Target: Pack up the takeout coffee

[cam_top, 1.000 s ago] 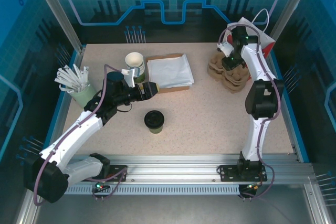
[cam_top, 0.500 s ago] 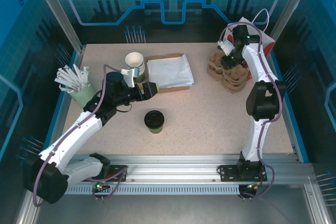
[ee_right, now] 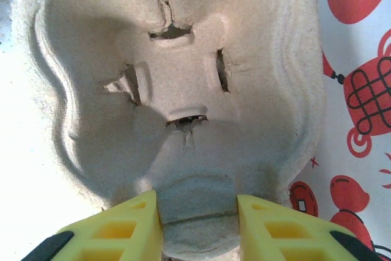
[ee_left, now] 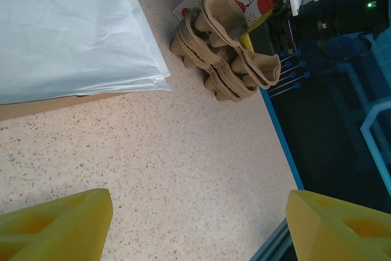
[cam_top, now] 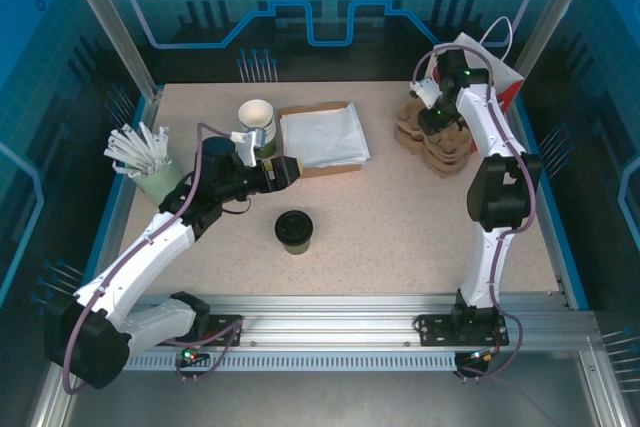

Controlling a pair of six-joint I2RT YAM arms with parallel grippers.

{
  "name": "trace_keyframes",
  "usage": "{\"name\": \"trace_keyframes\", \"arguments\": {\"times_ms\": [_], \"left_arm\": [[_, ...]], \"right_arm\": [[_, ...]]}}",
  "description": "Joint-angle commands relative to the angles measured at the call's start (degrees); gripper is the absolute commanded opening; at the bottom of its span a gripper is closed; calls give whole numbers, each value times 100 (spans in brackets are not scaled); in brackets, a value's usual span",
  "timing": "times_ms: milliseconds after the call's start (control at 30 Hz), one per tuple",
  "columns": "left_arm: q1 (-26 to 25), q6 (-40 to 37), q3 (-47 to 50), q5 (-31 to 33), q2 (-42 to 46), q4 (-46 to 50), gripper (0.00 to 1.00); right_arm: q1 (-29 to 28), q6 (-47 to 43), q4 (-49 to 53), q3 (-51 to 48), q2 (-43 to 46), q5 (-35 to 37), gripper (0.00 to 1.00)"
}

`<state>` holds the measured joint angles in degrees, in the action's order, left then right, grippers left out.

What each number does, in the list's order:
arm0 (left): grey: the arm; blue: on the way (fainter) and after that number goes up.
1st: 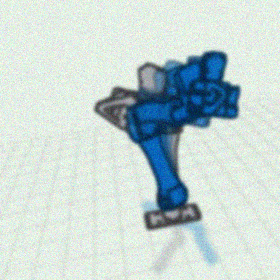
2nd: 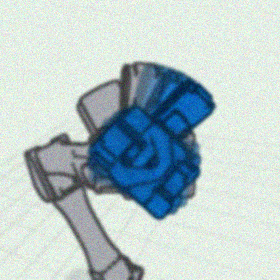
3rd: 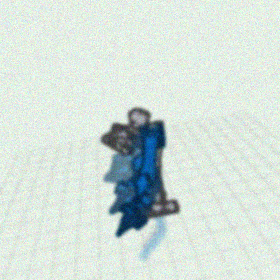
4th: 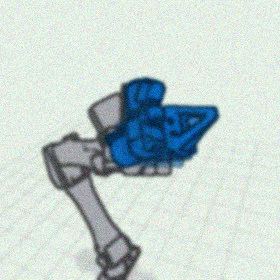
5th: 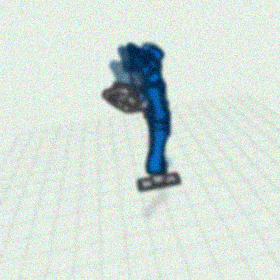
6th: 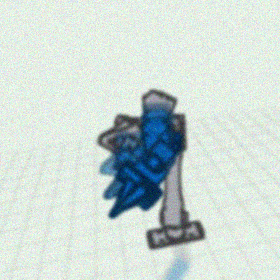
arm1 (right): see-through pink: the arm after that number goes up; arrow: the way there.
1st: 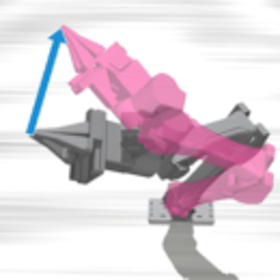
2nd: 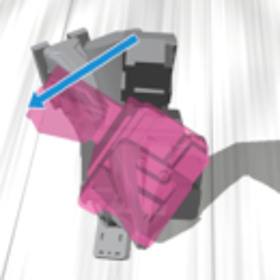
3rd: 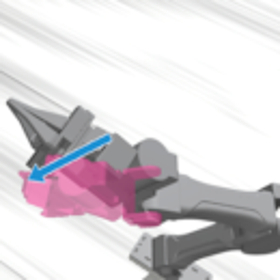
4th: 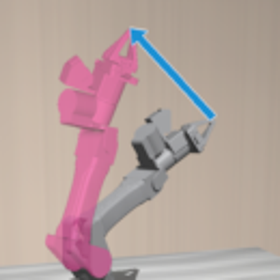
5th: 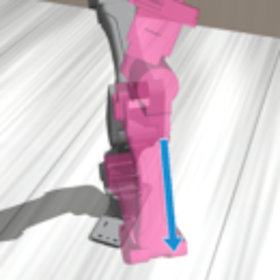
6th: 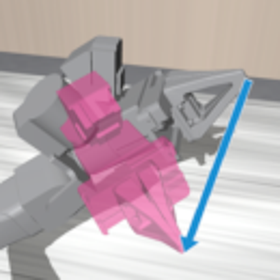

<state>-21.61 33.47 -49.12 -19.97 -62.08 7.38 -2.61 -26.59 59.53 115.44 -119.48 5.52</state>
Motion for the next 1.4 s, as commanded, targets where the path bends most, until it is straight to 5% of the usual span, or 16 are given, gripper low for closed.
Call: {"name": "trace_keyframes", "arguments": {"times_ms": [0,33,133,267,400,733,1100,1367], "left_arm": [[-45,-113,60,-60,12,-27,76],[-45,-113,61,-69,4,-31,76],[-45,-113,70,-66,-19,-74,76],[-45,-95,41,-130,-59,-36,76],[-44,-131,44,-95,-23,-11,77],[-44,-148,-11,-104,-50,23,76],[-54,-104,7,-130,-98,-17,76],[-54,-95,89,-152,-100,-114,77]], "right_arm": [[9,53,87,102,33,290,33],[-19,78,91,133,-22,649,32],[100,210,10,54,88,-435,35],[80,262,-32,14,120,-591,40],[-59,-10,253,235,-206,550,41],[41,194,210,355,-278,332,42],[248,616,619,339,174,-801,51],[264,707,1016,5,277,-557,52]]}}
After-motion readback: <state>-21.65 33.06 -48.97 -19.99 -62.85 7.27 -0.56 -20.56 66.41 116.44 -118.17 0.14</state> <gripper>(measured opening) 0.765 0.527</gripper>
